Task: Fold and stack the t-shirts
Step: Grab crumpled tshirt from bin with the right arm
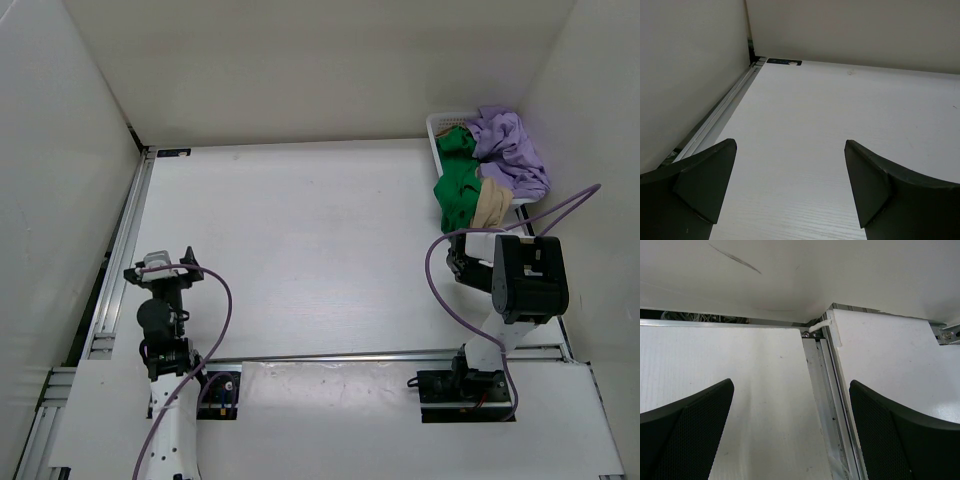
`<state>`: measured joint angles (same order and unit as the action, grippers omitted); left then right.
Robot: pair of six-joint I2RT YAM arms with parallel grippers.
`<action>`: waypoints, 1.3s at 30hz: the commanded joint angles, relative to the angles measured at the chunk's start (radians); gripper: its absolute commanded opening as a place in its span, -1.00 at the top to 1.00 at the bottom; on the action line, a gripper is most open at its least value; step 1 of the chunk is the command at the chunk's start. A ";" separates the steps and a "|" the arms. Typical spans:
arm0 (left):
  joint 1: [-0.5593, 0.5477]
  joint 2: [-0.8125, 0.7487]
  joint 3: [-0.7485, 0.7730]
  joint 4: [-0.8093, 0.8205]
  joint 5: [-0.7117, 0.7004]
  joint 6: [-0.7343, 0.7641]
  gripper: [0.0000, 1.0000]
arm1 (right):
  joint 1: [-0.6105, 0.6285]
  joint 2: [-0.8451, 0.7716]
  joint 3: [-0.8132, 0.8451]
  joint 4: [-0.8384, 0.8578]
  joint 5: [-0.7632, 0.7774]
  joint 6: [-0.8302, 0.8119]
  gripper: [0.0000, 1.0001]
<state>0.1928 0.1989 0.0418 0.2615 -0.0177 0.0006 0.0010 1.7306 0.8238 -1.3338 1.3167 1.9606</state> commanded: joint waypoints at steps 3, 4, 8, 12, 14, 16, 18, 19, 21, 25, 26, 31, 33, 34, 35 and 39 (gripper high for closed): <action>0.005 0.002 -0.211 -0.004 0.019 -0.001 -1.00 | -0.004 0.007 0.024 -0.127 0.023 0.184 -1.00; 0.005 0.002 -0.211 -0.004 0.019 -0.001 -1.00 | -0.004 0.007 0.024 -0.127 0.023 0.184 -1.00; 0.005 0.033 -0.201 0.008 0.030 -0.001 -1.00 | -0.004 -0.002 0.037 -0.127 0.023 0.153 -1.00; 0.005 0.033 -0.175 -0.014 0.076 -0.001 -1.00 | -0.004 -0.022 0.177 -0.127 0.058 -0.111 -1.00; 0.005 0.033 -0.133 -0.048 0.123 -0.001 -1.00 | -0.015 -0.022 0.352 -0.127 0.058 -0.335 -1.00; 0.005 0.033 -0.047 -0.093 0.124 -0.001 -1.00 | 0.013 -0.032 0.464 -0.127 0.087 -0.495 -1.00; 0.005 0.033 0.053 -0.136 0.166 -0.001 -1.00 | 0.051 -0.032 0.660 -0.127 0.111 -0.613 -1.00; 0.005 0.043 0.081 -0.171 0.223 -0.001 -1.00 | 0.088 -0.011 0.731 -0.063 0.111 -0.813 -1.00; 0.005 0.086 0.178 -0.211 0.239 -0.001 -1.00 | 0.102 0.000 0.880 0.130 -0.029 -1.137 -1.00; 0.005 0.244 0.388 -0.358 0.223 -0.001 -1.00 | 0.073 -0.014 0.989 0.581 -0.746 -1.672 -1.00; 0.005 0.275 0.432 -0.402 0.223 -0.001 -1.00 | 0.073 -0.014 1.011 0.616 -0.836 -1.707 -1.00; 0.005 0.553 0.734 -0.694 0.269 -0.001 -1.00 | 0.002 0.213 1.331 0.613 -0.973 -1.723 -1.00; 0.005 0.634 0.849 -0.725 0.257 -0.001 -1.00 | -0.053 0.283 1.399 0.613 -0.973 -1.663 -1.00; 0.005 0.661 0.874 -0.725 0.271 -0.001 -1.00 | -0.070 0.352 1.429 0.622 -0.982 -1.643 -1.00; 0.005 0.703 0.907 -0.725 0.292 -0.001 -1.00 | -0.085 0.383 1.487 0.651 -0.964 -1.620 -1.00; 0.005 0.787 0.963 -0.725 0.407 -0.001 -1.00 | -0.142 0.500 1.470 0.800 -0.955 -1.510 -1.00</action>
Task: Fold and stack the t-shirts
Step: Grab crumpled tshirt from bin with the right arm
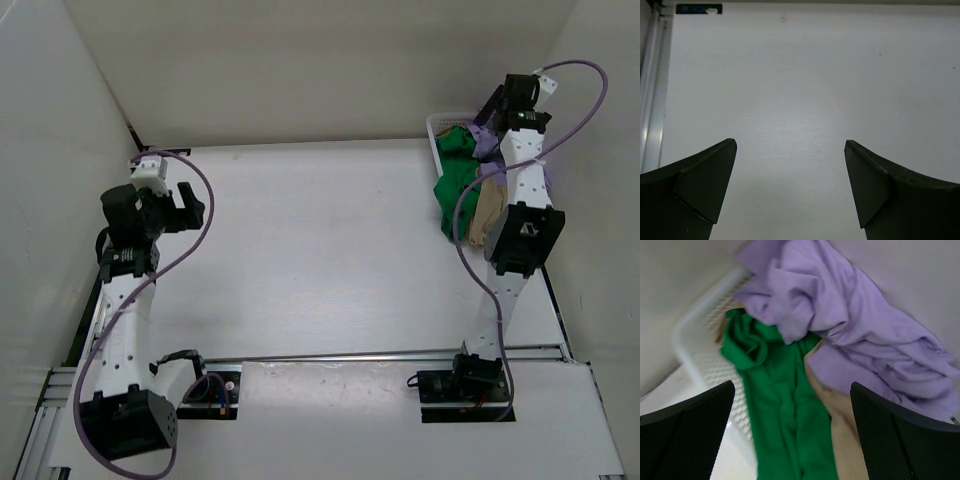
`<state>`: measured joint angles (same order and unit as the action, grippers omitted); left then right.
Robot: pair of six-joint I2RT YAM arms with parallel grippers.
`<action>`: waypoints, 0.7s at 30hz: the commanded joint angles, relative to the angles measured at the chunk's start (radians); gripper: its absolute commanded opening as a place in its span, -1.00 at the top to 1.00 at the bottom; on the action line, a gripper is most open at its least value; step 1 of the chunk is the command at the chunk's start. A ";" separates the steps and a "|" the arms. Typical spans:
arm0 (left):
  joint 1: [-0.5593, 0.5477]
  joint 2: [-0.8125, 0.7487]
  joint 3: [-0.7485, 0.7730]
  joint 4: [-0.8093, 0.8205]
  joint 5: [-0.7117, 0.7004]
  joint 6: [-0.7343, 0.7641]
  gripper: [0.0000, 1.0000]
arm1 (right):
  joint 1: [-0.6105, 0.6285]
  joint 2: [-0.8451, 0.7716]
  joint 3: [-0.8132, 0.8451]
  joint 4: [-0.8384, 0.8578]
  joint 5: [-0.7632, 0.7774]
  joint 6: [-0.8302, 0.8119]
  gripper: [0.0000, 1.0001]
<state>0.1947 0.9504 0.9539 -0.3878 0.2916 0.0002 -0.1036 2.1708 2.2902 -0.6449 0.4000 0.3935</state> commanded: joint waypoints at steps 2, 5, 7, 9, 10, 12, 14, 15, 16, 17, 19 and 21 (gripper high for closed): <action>0.003 0.091 0.060 -0.075 0.118 0.000 -1.00 | -0.038 0.098 0.003 0.206 0.009 0.123 -1.00; 0.003 0.155 0.060 -0.075 0.159 0.000 -1.00 | -0.047 0.190 0.026 0.344 0.071 0.136 -0.91; 0.003 0.188 0.089 -0.085 0.159 0.000 -1.00 | -0.047 0.259 0.047 0.436 0.094 0.152 -0.86; 0.003 0.229 0.121 -0.085 0.159 0.000 -1.00 | -0.047 0.326 0.096 0.467 0.117 0.186 -0.86; 0.003 0.240 0.121 -0.085 0.143 0.000 -1.00 | -0.047 0.342 0.097 0.479 0.128 0.200 -0.86; 0.003 0.258 0.132 -0.094 0.109 0.000 -1.00 | -0.047 0.372 0.097 0.528 0.161 0.238 -0.82; 0.003 0.268 0.150 -0.094 0.095 0.000 -1.00 | -0.047 0.382 0.097 0.537 0.189 0.264 -0.54; 0.003 0.268 0.151 -0.094 0.086 0.000 -1.00 | -0.047 0.392 0.097 0.538 0.200 0.274 -0.42; 0.003 0.268 0.161 -0.094 0.086 0.000 -1.00 | -0.047 0.392 0.097 0.556 0.200 0.260 -0.28; 0.003 0.268 0.161 -0.105 0.086 0.000 -1.00 | -0.047 0.382 0.088 0.606 0.177 0.231 0.30; 0.003 0.248 0.161 -0.105 0.086 0.000 -1.00 | -0.047 0.367 0.087 0.620 0.146 0.156 0.91; 0.003 0.232 0.152 -0.114 0.086 0.000 -1.00 | -0.038 0.307 0.087 0.631 0.146 0.058 1.00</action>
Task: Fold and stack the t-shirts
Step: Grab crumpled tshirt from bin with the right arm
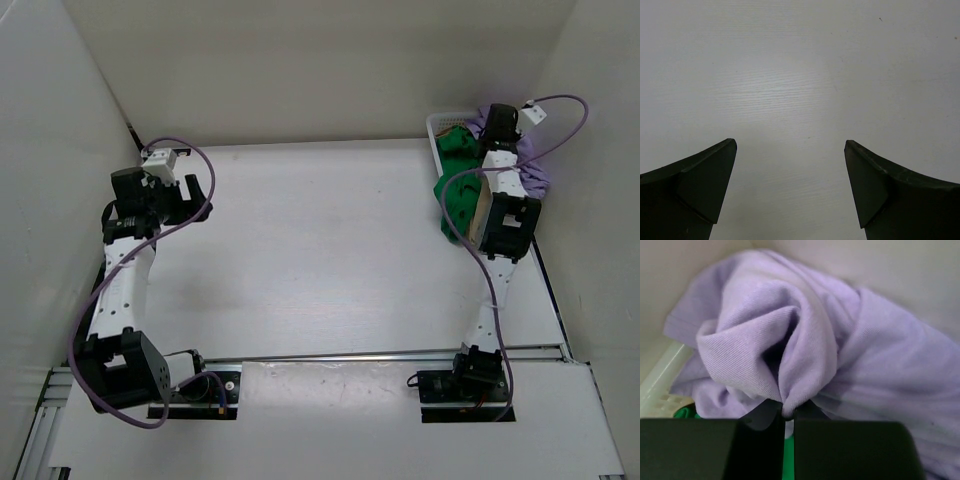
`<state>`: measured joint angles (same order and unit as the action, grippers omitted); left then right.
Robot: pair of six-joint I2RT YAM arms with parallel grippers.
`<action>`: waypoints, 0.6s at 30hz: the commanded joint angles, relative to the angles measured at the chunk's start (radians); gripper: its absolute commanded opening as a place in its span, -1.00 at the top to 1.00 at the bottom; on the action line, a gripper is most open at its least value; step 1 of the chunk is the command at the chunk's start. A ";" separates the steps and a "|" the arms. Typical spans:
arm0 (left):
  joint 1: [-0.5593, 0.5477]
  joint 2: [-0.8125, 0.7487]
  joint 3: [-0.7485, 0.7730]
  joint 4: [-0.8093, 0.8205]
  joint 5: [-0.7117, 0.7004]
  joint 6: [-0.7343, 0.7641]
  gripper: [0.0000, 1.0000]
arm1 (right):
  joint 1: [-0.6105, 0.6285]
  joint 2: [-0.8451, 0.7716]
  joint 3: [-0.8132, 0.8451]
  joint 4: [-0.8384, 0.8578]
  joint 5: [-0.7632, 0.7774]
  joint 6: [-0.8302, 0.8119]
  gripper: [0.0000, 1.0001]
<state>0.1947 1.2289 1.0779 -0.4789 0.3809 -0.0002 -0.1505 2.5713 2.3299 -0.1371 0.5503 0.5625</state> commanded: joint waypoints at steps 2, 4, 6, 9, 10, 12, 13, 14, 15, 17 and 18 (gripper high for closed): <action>0.003 -0.074 -0.002 -0.023 0.010 0.000 -1.00 | 0.051 -0.202 -0.039 0.157 0.011 -0.200 1.00; 0.003 -0.098 -0.012 -0.023 0.039 0.000 -1.00 | 0.077 -0.282 -0.113 0.240 0.029 -0.348 1.00; 0.003 -0.141 -0.038 -0.023 0.049 0.000 -1.00 | 0.117 -0.390 -0.184 0.287 0.059 -0.447 1.00; 0.003 -0.213 -0.078 -0.023 0.072 0.000 -1.00 | 0.150 -0.506 -0.193 0.317 0.068 -0.558 1.00; 0.003 -0.233 -0.088 -0.023 0.072 0.000 -1.00 | 0.164 -0.538 -0.193 0.308 0.068 -0.558 1.00; 0.003 -0.302 -0.123 -0.023 0.072 0.000 -1.00 | 0.174 -0.635 -0.202 0.294 0.037 -0.558 1.00; 0.003 -0.327 -0.137 -0.023 0.059 0.000 -1.00 | 0.196 -0.698 -0.202 0.284 0.022 -0.558 1.00; 0.003 -0.351 -0.150 -0.023 0.059 0.000 -1.00 | 0.207 -0.732 -0.202 0.284 -0.018 -0.558 1.00; 0.003 -0.400 -0.176 -0.023 0.049 0.000 -1.00 | 0.219 -0.765 -0.202 0.272 -0.053 -0.558 1.00; 0.003 -0.449 -0.203 -0.023 0.039 0.000 -1.00 | 0.264 -0.870 -0.211 0.258 -0.149 -0.567 1.00; 0.003 -0.494 -0.231 -0.023 0.039 0.000 -1.00 | 0.282 -0.905 -0.227 0.246 -0.202 -0.567 1.00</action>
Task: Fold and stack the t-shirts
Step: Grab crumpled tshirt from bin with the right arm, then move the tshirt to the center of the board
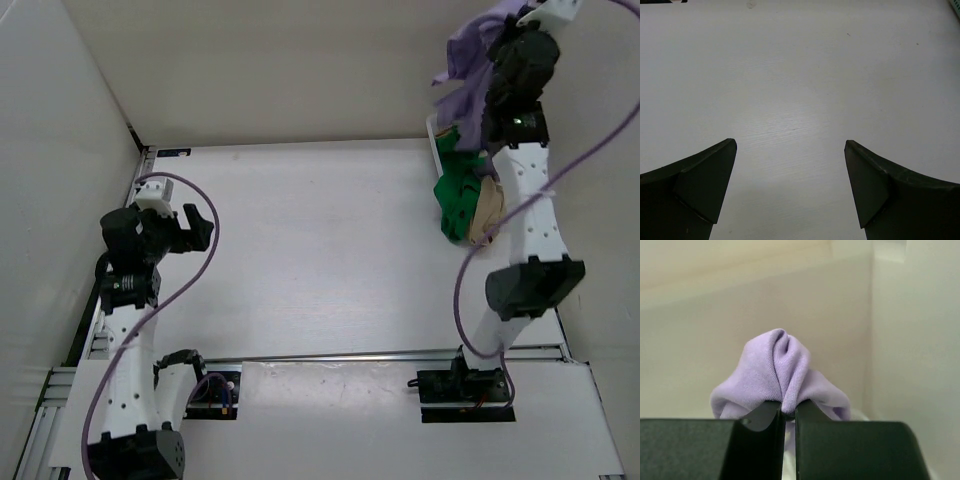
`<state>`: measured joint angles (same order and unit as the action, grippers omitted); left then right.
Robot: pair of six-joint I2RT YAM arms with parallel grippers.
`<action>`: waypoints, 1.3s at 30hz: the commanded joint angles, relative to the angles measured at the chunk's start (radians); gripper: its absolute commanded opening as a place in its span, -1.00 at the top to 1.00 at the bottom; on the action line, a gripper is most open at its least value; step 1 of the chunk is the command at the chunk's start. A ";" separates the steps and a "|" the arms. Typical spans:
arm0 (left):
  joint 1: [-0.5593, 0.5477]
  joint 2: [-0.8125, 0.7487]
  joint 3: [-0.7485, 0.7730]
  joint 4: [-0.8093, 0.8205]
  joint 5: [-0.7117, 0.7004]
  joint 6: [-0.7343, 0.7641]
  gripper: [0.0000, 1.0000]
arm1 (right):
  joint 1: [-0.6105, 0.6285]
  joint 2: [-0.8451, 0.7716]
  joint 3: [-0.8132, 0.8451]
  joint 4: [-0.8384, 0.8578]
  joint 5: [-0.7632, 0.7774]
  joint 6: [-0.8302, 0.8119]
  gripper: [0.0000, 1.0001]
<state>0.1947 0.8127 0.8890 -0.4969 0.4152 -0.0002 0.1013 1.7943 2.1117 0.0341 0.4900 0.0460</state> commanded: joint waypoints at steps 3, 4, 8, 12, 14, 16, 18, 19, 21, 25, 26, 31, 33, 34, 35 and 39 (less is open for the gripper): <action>0.003 -0.133 -0.062 -0.005 0.005 0.000 -1.00 | 0.138 -0.257 -0.027 0.064 -0.292 -0.051 1.00; 0.003 -0.156 -0.073 -0.005 0.005 0.000 -1.00 | 0.208 -0.304 -0.027 0.050 -0.316 -0.051 1.00; 0.003 -0.165 -0.050 -0.005 0.002 0.000 -1.00 | 0.369 -0.378 -0.018 0.041 -0.453 0.010 1.00; 0.003 -0.132 -0.006 -0.005 -0.059 0.000 -1.00 | 0.437 -0.388 -0.054 0.020 -0.515 0.315 1.00; 0.003 -0.123 0.008 -0.005 -0.069 0.000 -1.00 | 0.471 -0.397 -0.128 0.009 -0.515 0.374 1.00; 0.003 -0.122 0.021 -0.005 -0.081 0.000 -1.00 | 0.515 -0.397 -0.185 -0.025 -0.452 0.387 1.00; 0.003 -0.122 0.040 -0.005 -0.081 0.000 -1.00 | 0.538 -0.377 -0.281 -0.048 -0.380 0.396 0.98; 0.003 -0.122 0.041 -0.005 -0.081 0.000 -1.00 | 0.549 -0.360 -0.300 -0.101 -0.343 0.405 0.98; 0.003 -0.122 0.051 -0.005 -0.081 0.000 -1.00 | 0.549 -0.273 -0.271 -0.193 -0.276 0.416 0.96; 0.003 -0.113 0.062 -0.005 -0.081 0.000 -1.00 | 0.494 -0.063 -0.122 -0.394 -0.309 0.430 0.03; 0.003 -0.113 0.062 -0.005 -0.081 0.000 -1.00 | 0.482 -0.011 -0.077 -0.425 -0.424 0.405 -0.46; 0.003 -0.095 0.080 -0.017 -0.061 0.000 -1.00 | 0.462 0.222 0.234 -0.743 -0.496 0.348 -1.00; 0.003 -0.095 0.080 -0.029 -0.050 0.000 -1.00 | 0.471 0.092 0.080 -0.706 -0.464 0.330 -1.00; 0.003 -0.083 0.070 -0.041 -0.036 0.000 -1.00 | 0.471 0.039 -0.116 -0.680 -0.450 0.330 -1.00; 0.003 -0.067 0.070 -0.042 -0.027 0.000 -1.00 | 0.471 -0.010 -0.212 -0.644 -0.441 0.330 -1.00; -0.020 0.032 0.047 -0.078 0.036 0.000 -1.00 | 0.448 -0.214 -0.605 -0.634 -0.494 0.318 -0.95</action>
<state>0.1913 0.7780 0.9314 -0.5282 0.3916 0.0002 0.5583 1.7199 1.6543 -0.6003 0.0364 0.3996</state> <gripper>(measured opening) 0.998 0.984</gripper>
